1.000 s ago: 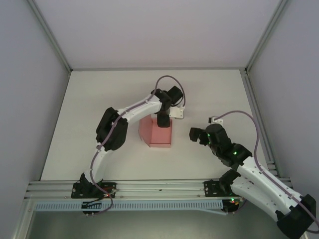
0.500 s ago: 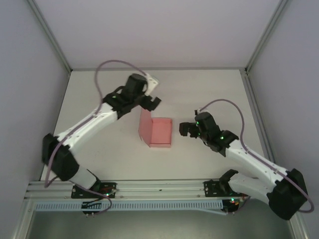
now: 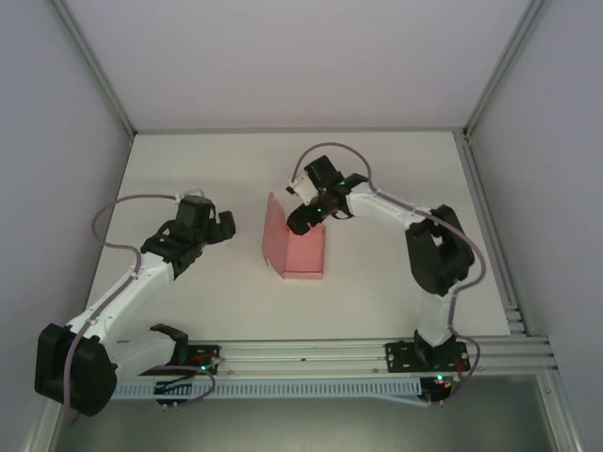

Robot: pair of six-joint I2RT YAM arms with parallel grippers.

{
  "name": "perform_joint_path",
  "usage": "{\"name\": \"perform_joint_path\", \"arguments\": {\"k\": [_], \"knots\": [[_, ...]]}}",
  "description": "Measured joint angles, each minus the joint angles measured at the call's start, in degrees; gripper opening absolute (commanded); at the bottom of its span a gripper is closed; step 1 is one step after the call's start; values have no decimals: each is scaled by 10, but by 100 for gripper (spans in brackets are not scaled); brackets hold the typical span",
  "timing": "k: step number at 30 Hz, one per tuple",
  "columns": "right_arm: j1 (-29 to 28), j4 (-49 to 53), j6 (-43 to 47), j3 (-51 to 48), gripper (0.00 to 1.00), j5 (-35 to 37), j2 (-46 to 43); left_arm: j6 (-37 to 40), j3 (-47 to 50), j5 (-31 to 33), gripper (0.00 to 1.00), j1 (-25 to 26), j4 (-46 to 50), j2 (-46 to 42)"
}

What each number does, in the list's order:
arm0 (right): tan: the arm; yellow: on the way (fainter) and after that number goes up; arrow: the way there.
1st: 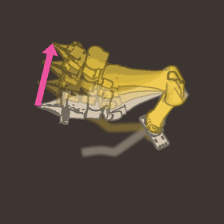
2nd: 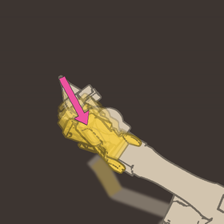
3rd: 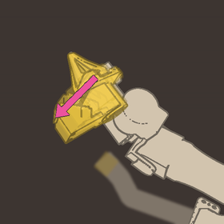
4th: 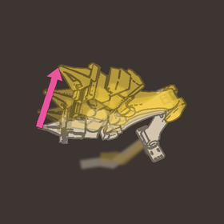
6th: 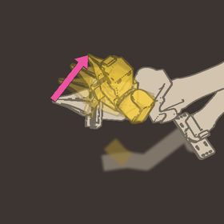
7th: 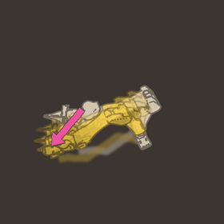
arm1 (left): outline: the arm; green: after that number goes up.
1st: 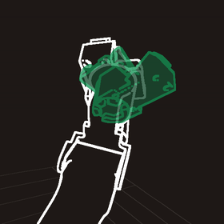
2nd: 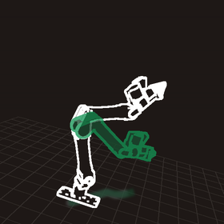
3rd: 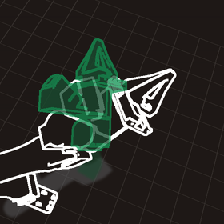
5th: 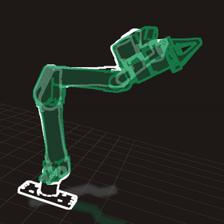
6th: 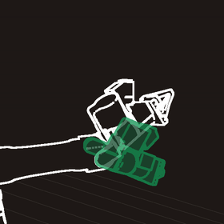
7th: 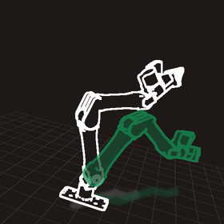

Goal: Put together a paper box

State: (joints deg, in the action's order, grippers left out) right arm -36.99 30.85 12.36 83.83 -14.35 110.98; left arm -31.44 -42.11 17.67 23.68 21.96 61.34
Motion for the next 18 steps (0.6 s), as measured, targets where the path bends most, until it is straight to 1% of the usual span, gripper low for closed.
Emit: {"name": "perform_joint_path", "arguments": {"k": [1, 5, 6, 7, 8, 10, 14, 16, 18], "knots": [[0, 16, 15, 14, 75, -4, 20, -3, 1, 1, 100, 0, 0, -5], [0, 56, 49, 40, 61, -13, 61, -8, 1, 4, 100, -1, -8, -27], [0, 58, 54, 40, 55, -14, 64, -8, 1, 4, 100, -1, -9, -30], [0, 61, 59, 40, 44, -14, 66, -8, 1, 5, 100, -2, -9, -32], [0, 62, 58, 40, 34, -10, 68, -8, 1, 7, 100, -2, -9, -33], [0, 60, 53, 40, 24, -1, 68, -8, 1, 9, 100, -2, -9, -33], [-2, 44, 20, 34, 10, 29, 68, -8, 1, 14, 100, -2, -8, -33], [-7, 25, -12, 21, 6, 55, 62, -8, 1, 16, 100, -2, -6, -36], [-15, 5, -60, -3, 5, 103, 45, -8, 1, 19, 100, -2, -5, -43]]}}
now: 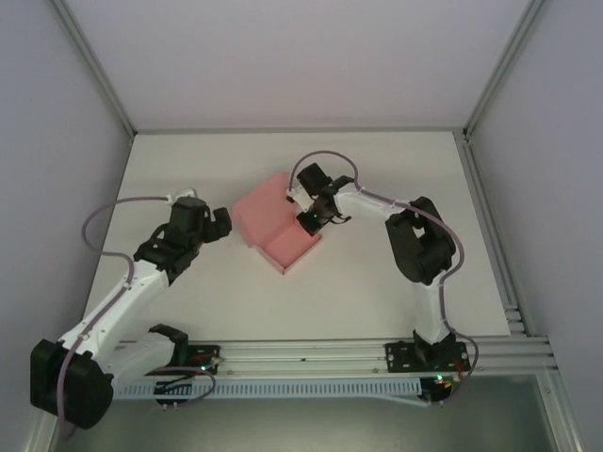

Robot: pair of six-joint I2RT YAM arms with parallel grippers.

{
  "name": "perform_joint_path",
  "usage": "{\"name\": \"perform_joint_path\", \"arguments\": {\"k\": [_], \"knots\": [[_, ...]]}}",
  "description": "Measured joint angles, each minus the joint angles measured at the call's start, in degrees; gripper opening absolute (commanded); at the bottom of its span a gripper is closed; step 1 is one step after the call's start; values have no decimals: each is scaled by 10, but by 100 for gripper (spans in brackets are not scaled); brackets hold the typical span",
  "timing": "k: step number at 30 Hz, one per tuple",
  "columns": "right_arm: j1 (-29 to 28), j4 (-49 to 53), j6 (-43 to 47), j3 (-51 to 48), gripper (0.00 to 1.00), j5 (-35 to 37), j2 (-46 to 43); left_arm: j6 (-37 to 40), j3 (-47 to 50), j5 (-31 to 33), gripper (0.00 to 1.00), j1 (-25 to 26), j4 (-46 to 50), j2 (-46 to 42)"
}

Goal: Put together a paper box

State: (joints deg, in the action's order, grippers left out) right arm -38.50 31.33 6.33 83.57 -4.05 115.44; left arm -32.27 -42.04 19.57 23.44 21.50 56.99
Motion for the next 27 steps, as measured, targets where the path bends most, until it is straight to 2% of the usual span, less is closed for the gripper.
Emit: {"name": "perform_joint_path", "arguments": {"k": [3, 9, 15, 17, 22, 27], "knots": [[-18, -17, -92, -49, 4, 73, -33, 0, 0, 4, 100, 0, 0, -14], [-61, 16, -322, -102, 9, 195, -70, 0, -2, 3, 100, 0, -2, -22], [-83, 48, -464, -107, 12, 244, -71, 11, -2, -30, 100, 0, -21, -10], [-84, 43, -486, -117, 18, 249, -78, 18, -2, -51, 100, 0, -31, -4], [-84, 35, -498, -139, 47, 268, -93, 51, -2, -110, 100, 0, -60, 12], [-84, 20, -468, -142, 54, 280, -137, 92, -22, -165, 100, 0, -79, 59]]}}
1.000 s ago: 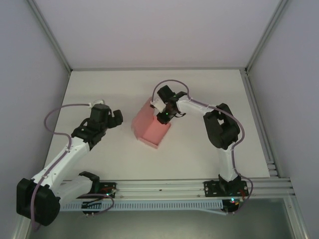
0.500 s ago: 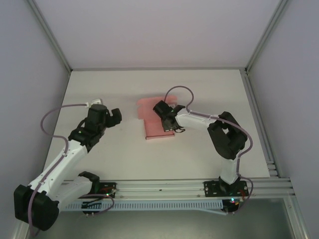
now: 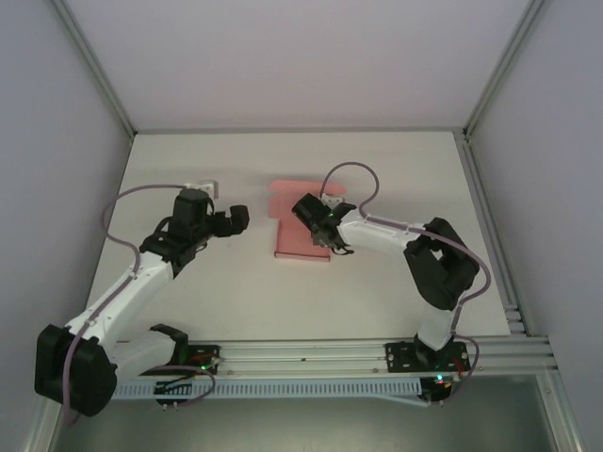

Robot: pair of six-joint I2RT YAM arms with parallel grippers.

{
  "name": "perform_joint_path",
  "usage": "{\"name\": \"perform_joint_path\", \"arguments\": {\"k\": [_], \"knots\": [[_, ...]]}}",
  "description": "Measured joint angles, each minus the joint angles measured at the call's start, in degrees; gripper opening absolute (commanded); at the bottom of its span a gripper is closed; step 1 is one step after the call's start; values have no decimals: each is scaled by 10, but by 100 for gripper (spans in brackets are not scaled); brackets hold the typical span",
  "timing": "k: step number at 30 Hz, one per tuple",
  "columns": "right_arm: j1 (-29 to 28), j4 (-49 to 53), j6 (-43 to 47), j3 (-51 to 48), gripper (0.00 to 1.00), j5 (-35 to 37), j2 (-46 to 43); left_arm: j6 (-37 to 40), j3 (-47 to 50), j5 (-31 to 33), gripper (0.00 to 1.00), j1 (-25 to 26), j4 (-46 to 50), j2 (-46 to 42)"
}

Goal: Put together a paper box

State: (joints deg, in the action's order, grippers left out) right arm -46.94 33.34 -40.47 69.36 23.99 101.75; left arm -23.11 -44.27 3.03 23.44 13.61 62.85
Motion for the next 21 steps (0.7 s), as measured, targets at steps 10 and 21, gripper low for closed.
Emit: {"name": "perform_joint_path", "arguments": {"k": [10, 21], "knots": [[68, -118, 183, -78, 100, -55, -183, 133, -95, -130, 100, 0, -26, 132], [214, -156, 482, -33, 99, -377, -132, 311, -245, -245, 92, 0, 11, 315]]}}
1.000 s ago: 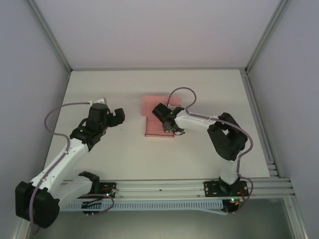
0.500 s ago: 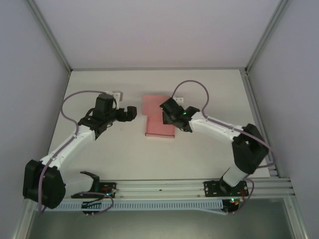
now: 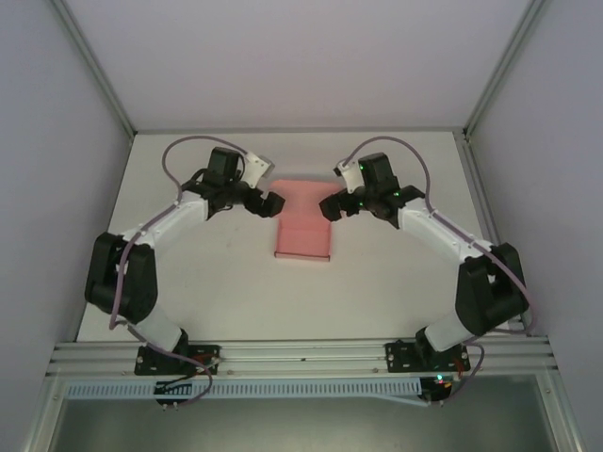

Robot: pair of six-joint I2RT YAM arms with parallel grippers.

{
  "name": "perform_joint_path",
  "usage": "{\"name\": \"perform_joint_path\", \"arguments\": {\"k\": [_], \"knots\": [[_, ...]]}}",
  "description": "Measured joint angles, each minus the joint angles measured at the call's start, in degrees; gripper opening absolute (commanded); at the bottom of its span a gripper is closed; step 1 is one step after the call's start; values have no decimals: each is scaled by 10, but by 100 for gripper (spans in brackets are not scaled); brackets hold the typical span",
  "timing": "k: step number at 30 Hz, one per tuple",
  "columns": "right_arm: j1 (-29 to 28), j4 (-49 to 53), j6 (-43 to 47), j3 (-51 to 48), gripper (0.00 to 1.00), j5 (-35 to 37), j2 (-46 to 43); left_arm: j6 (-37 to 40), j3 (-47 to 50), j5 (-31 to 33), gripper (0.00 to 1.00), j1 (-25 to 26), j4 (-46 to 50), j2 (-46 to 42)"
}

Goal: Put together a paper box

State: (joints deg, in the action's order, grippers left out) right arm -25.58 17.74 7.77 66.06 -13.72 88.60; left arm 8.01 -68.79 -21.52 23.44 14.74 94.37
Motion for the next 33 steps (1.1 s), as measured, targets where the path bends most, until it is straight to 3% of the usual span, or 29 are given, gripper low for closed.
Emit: {"name": "perform_joint_path", "arguments": {"k": [10, 18, 21, 25, 33], "knots": [[21, 99, 76, 111, 67, -76, 119, 79, -34, -26, 48, 0, 51, 51], [21, 135, 82, 115, 65, -72, 129, 94, -54, -32, 12, 0, 60, 68], [21, 142, 83, 115, 50, -57, 126, 93, -54, -36, 0, 0, 59, 70], [21, 148, 80, 111, 31, -46, 116, 91, -55, -40, 0, 0, 56, 70], [21, 139, 66, 97, 8, -47, 98, 73, -54, -36, 0, 2, 52, 68]]}}
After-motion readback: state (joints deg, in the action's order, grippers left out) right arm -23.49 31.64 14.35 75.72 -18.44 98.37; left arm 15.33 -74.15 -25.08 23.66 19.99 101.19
